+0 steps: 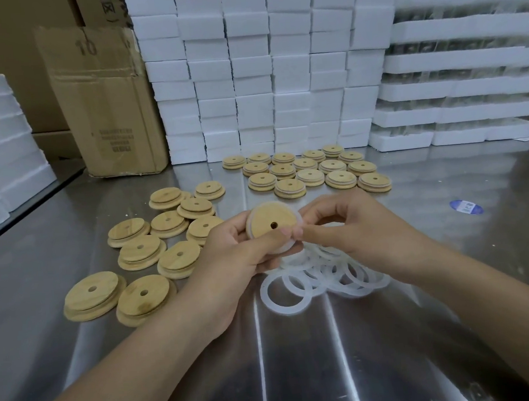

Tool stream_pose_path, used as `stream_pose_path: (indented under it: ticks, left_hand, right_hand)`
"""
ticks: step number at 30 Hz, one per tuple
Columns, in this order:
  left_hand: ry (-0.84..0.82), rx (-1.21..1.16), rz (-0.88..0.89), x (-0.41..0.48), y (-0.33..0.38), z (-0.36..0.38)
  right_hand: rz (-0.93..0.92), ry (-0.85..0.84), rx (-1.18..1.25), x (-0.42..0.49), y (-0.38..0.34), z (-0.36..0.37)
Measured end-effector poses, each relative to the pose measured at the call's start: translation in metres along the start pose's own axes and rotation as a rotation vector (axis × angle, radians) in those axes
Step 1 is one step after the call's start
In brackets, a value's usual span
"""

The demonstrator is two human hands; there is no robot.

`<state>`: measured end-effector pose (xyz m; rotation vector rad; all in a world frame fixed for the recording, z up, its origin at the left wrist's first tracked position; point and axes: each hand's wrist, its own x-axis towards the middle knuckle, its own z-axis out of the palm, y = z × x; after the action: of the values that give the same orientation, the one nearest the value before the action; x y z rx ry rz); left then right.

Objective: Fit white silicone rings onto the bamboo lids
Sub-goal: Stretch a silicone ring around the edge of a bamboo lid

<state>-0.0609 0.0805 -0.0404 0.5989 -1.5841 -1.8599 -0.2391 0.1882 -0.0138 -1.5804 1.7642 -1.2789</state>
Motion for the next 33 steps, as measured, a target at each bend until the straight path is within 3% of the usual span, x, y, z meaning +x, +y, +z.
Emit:
stream_pose_path:
  ticks: [8,13,26,33]
  left_hand:
    - [0.156,-0.058,-0.03,0.003,0.002,0.001]
    - [0.117,-0.02,0.002,0.003,-0.002,0.002]
    - [0.095,-0.082,0.073,0.003,-0.002,-0.003]
    - [0.053,-0.104,0.117,0.004,-0.006,-0.003]
  right_hand:
    - [-0.048,-0.072,-0.069,0.0,-0.005,0.002]
    - [-0.017,-0.01,0.038,-0.004,-0.006,0.004]
    - [-0.001,0.129,0.01,-0.007,-0.005,0.014]
    - [-0.09,0.178,0.086,-0.003,0.001,0.021]
